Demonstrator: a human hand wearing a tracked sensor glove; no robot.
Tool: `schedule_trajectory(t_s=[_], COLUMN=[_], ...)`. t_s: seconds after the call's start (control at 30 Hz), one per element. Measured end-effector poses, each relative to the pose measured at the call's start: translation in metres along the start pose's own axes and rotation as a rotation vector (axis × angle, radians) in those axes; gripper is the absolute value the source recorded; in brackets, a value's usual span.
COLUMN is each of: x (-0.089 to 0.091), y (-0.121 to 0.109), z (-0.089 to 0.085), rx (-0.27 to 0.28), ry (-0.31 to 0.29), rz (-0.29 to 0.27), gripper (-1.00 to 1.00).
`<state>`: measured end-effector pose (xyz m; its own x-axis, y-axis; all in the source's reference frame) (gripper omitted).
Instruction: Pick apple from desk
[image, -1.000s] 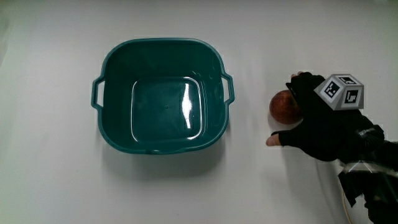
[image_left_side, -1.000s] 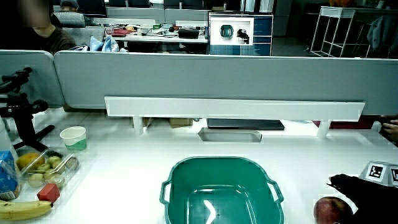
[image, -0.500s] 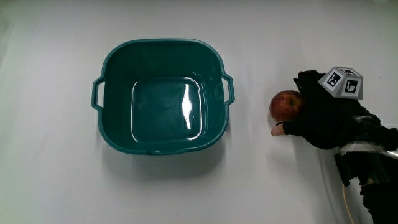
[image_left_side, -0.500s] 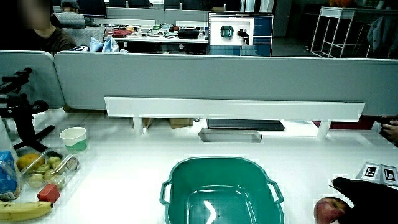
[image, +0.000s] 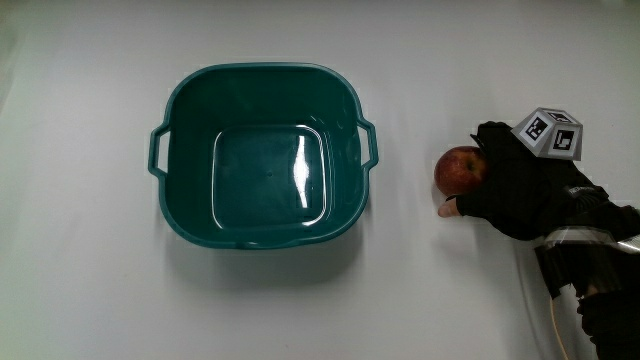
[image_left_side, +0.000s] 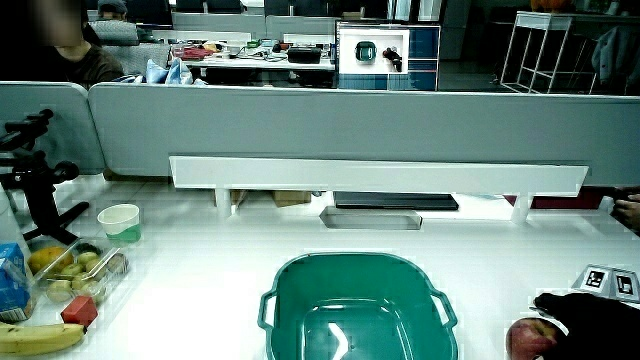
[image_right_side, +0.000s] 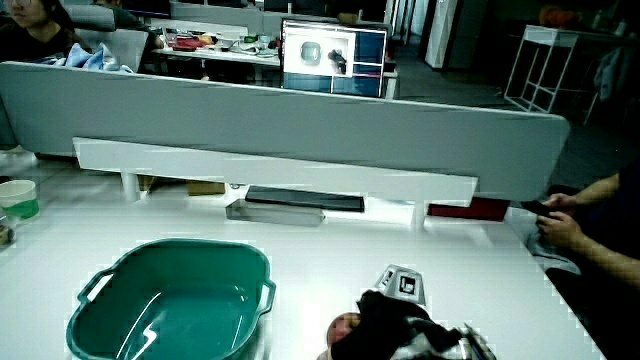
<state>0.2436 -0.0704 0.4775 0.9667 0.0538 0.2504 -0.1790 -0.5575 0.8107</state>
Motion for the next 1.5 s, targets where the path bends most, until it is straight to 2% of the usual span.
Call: schedule_trajectory(t_s=[0.03, 0.13, 0.3, 0.5, 0.63, 0.87, 1.0, 1.03, 1.17, 1.5], x=[-0.001, 0.001, 0.001, 0.001, 0.002, -0.001, -0.004, -0.004, -0.006, -0.031], y=[-0.002, 0.000, -0.002, -0.004, -0.002, -0.006, -0.007, -0.007, -0.012, -0.034], z=[0.001, 0.000, 0.002, 0.004, 0.003, 0.003, 0.004, 0.004, 0.009, 0.035], rx=[0.000, 0.013, 0.063, 0.078, 0.087, 0.139, 0.148, 0.139, 0.162, 0.221], ry=[0.015, 0.010, 0.017, 0.032, 0.012, -0.019, -0.048, -0.043, -0.043, -0.061], rz=[0.014, 0.009, 0.018, 0.039, 0.038, 0.064, 0.072, 0.077, 0.098, 0.162], gripper=[0.14, 0.24, 0.41, 0.62, 0.76, 1.00, 1.00, 1.00, 1.00, 1.00])
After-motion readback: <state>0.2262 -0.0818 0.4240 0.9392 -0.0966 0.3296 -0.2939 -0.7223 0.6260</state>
